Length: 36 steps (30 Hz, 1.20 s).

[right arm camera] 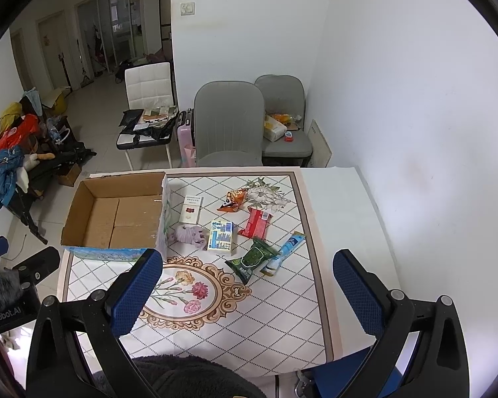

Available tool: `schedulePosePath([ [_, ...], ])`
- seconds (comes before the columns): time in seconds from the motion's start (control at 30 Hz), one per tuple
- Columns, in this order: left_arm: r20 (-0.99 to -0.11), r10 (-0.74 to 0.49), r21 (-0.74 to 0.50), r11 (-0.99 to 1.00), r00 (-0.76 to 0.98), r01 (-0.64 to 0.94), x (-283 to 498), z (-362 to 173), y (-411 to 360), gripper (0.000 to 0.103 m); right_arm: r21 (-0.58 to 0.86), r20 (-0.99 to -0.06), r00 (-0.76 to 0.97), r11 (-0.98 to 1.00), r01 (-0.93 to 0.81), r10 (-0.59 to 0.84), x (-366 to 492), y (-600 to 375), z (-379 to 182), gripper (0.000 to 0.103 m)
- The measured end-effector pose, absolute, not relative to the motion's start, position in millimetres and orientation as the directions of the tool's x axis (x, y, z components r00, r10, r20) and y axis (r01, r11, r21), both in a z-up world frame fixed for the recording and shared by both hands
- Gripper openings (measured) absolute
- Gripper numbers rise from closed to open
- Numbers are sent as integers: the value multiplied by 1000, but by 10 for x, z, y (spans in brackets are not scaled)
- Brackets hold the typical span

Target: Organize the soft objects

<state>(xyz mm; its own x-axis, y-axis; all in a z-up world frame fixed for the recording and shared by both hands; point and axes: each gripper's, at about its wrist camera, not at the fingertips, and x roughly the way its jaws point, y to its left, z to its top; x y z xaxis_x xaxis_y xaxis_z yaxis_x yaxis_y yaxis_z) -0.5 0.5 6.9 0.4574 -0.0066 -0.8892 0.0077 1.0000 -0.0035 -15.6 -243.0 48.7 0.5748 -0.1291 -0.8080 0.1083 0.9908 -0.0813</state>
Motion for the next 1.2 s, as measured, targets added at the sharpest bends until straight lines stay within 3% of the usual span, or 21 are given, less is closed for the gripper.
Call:
schedulePosePath([
  [1.2, -864, 5, 0, 1000, 504, -11, -40, 156, 40, 103, -90, -762, 634, 990, 105, -136, -227, -2360, 601, 103],
])
